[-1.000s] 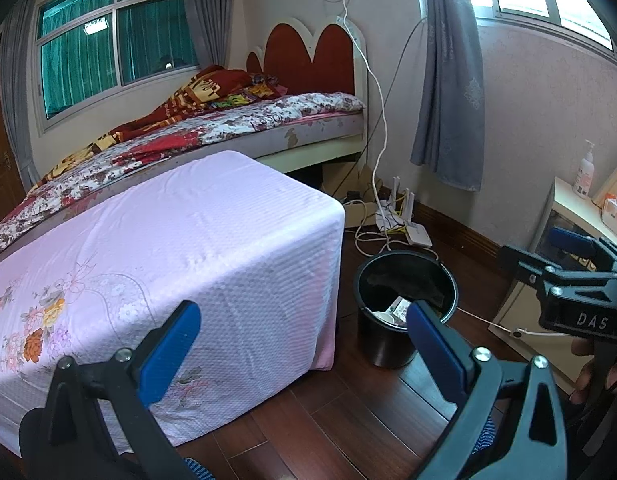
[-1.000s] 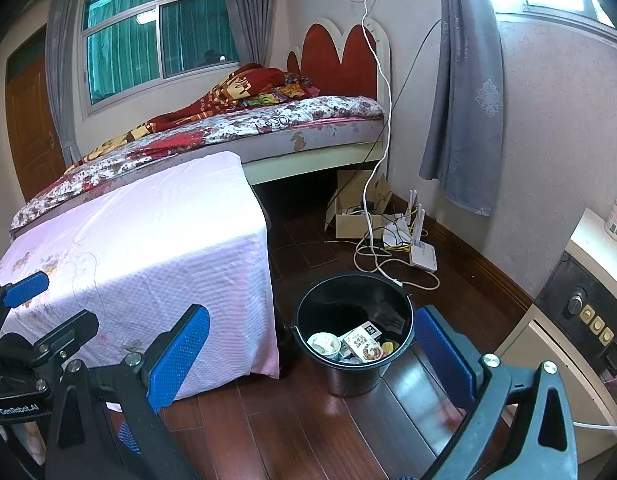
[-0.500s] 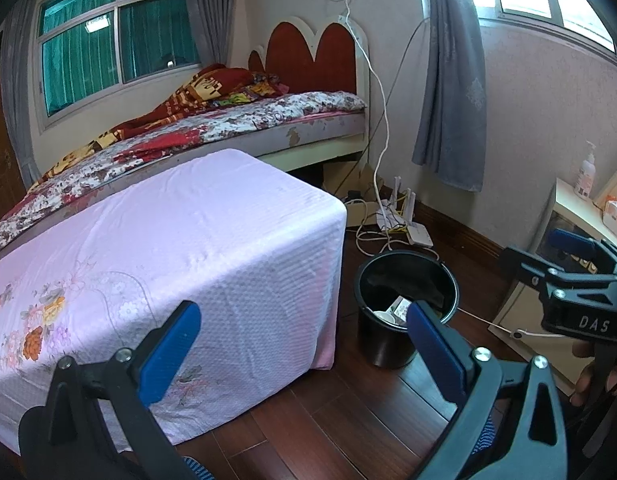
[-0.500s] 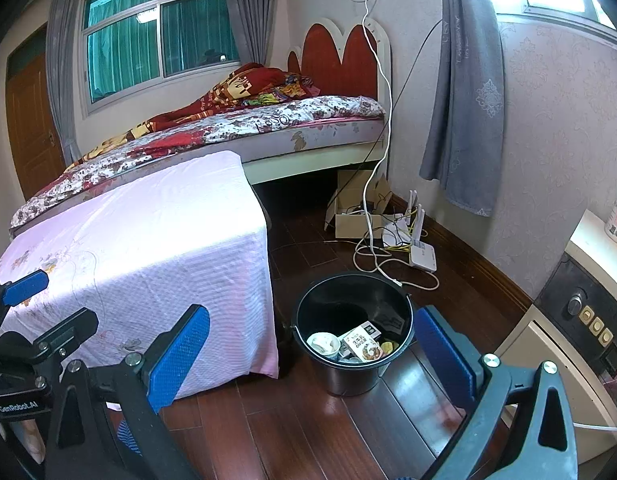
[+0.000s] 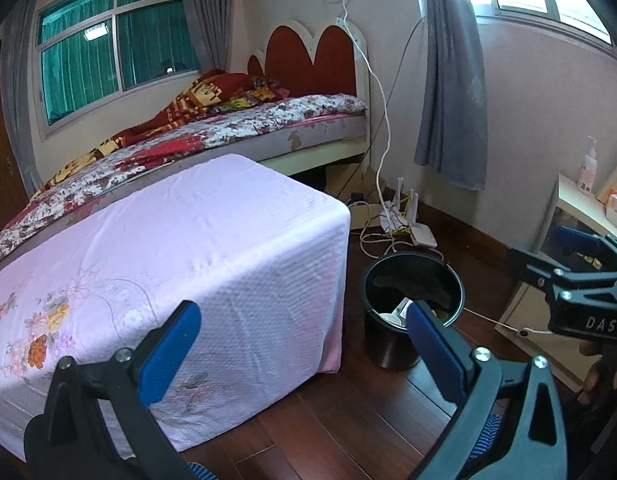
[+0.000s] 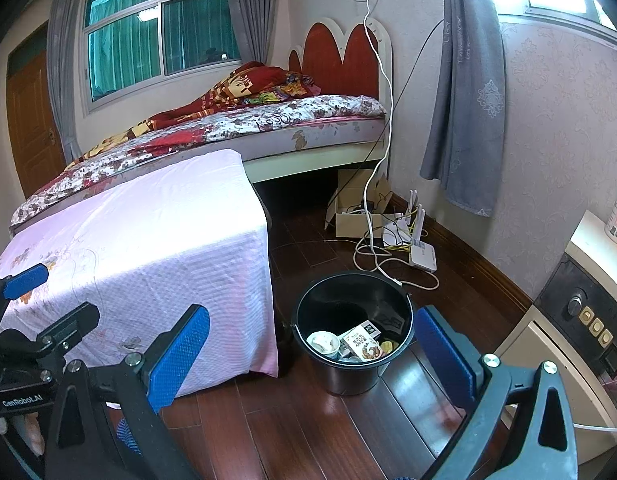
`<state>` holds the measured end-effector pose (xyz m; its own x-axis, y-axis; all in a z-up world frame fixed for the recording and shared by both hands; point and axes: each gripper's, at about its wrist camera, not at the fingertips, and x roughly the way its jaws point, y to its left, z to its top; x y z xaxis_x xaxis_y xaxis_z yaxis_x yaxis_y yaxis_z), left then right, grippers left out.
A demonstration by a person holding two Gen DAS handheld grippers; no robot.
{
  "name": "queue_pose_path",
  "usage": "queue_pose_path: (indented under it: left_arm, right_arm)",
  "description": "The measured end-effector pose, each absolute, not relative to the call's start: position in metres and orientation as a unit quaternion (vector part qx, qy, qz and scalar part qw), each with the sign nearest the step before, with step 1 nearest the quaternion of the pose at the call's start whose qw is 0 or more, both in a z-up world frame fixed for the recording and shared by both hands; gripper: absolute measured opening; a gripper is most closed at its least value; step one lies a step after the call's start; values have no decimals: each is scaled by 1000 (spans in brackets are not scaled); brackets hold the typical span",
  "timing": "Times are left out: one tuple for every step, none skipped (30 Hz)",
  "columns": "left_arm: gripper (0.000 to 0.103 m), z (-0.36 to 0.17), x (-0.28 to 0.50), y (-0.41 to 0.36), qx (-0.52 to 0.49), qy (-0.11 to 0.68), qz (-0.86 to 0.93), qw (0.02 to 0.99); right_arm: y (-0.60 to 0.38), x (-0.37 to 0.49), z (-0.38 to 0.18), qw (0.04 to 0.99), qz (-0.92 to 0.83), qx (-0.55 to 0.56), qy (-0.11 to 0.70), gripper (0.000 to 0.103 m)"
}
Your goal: Collect trash
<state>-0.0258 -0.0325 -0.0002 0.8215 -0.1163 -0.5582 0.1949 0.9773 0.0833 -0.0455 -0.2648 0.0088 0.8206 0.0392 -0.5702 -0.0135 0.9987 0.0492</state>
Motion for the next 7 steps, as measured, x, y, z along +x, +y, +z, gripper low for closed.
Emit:
queue_pose_path:
  left_arm:
    - [102, 0, -26, -33, 69, 288, -82, 952]
    - [102, 0, -25, -32, 69, 290, -82, 951]
    - [102, 0, -26, -32, 69, 291, -82, 951]
    - [102, 0, -25, -32, 68, 295, -82, 950]
    - [102, 0, -24, -31, 67, 298, -79, 949]
    - [102, -1, -23, -31, 68, 301, -75, 948]
    - [102, -2, -21, -31, 69, 307, -70, 947]
  right_arm:
    - [-266, -46, 8, 954, 14, 21, 300, 103]
    - [-266, -46, 8, 953, 14, 20, 300, 103]
    - [-268, -46, 7, 953, 15, 20, 301, 103]
    - [-268, -47, 7, 953, 15, 20, 301, 103]
    - [-268, -47, 6, 953, 15, 20, 302, 103]
    - [-270, -46, 5, 953, 15, 19, 302, 103]
    - [-271, -47, 4, 953, 15, 18, 303, 103]
